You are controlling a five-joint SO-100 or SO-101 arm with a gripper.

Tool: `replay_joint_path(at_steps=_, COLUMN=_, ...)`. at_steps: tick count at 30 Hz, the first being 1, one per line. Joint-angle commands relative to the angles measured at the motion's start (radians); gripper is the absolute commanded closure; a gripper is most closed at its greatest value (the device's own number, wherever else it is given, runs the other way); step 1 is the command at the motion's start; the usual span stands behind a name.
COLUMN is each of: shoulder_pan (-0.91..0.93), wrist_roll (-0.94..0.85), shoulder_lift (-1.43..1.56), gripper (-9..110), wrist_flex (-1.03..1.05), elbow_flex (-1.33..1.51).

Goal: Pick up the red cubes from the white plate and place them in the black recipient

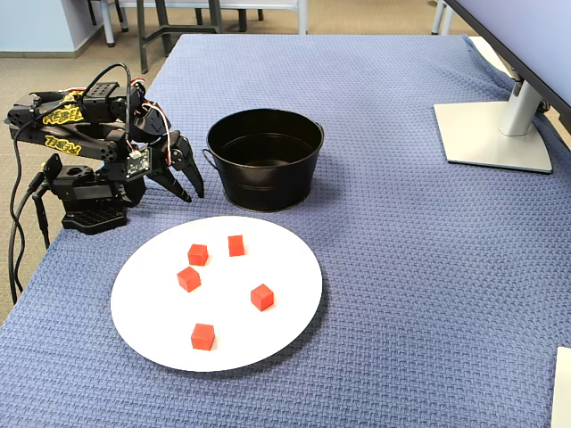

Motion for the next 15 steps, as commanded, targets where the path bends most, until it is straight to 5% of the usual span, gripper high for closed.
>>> replay_joint_path(at_steps=1, shoulder_pan=0.055, wrist_roll=-0.071, shoulder_lift=-0.005, gripper=101, wrist_flex=-0.029, elbow_flex=-0.002)
replay_joint_path(at_steps=15, shoulder_pan=0.060, wrist_roll=-0.066, shoulder_lift=-0.006, gripper=101, wrist_flex=-0.025, elbow_flex=-0.008)
